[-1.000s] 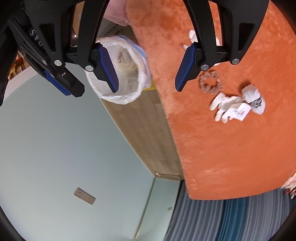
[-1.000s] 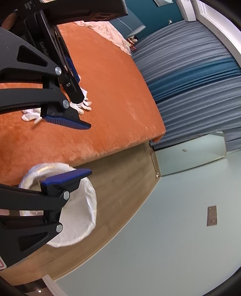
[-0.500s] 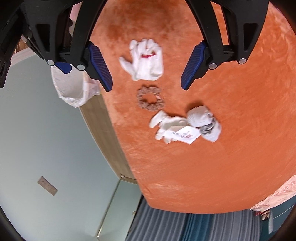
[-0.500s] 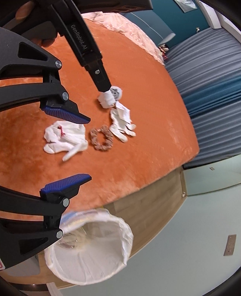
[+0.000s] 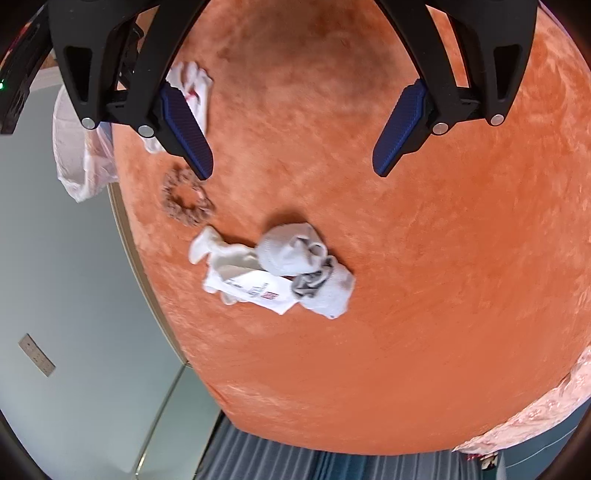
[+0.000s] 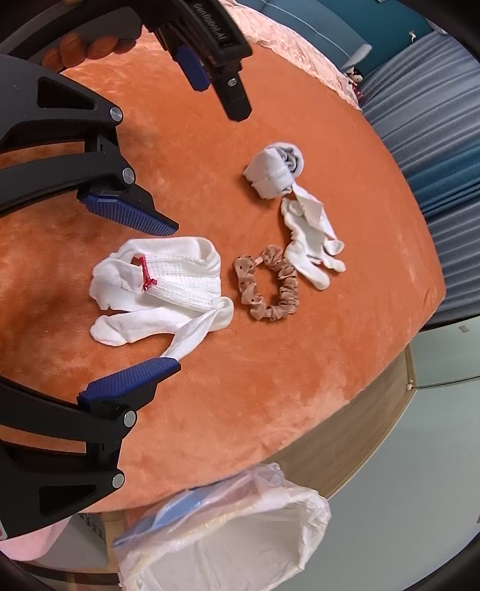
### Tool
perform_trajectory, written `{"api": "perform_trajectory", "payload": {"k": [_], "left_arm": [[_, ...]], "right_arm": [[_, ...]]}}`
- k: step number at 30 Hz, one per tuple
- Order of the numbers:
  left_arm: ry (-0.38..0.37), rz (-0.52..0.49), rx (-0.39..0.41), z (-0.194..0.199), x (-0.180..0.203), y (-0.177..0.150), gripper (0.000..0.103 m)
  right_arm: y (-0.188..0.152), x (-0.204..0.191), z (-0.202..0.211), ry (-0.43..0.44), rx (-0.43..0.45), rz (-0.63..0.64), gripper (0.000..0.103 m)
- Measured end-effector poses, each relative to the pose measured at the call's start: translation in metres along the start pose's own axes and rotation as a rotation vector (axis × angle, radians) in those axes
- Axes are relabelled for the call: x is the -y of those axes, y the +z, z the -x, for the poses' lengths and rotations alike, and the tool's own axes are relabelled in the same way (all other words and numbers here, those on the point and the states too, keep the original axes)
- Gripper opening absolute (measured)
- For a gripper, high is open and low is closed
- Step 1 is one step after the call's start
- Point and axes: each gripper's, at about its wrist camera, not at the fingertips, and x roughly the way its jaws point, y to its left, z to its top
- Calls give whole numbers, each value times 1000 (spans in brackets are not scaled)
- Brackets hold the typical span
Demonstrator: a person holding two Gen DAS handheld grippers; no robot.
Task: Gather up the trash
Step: 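Grasp a grey sock with the left tool while the right tool grasps a white sock, then carry both socks over the wastebasket and open both tools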
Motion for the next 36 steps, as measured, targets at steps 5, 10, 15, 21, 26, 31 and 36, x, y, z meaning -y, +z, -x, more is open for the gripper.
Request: {"api": "perform_trajectory", "payload": {"k": [5, 10, 15, 21, 26, 31, 36], "left_arm": [[11, 50, -15, -27, -17, 21, 84], [10, 54, -29, -58, -18, 44, 84], [5, 47, -50, -86, -12, 57, 84], [-25, 42, -90, -109, -8, 58, 69], [-48, 16, -89, -111, 2, 58, 46], [-45, 23, -89, -102, 5, 54, 38], [-57, 31, -94, -87, 8, 40, 38]], "right_arm": [[1, -2, -28, -8, -46, -8, 66], [4, 2, -53, -2, -82, -41, 68], [5, -5, -58, -20, -61, -17, 73], [5, -6, -62, -24, -48, -6, 74], [4, -3, -62, -19, -43, -3, 69], [1, 1, -55, -9, -51, 11, 39], [0, 4, -47, 27, -74, -6, 18]]}}
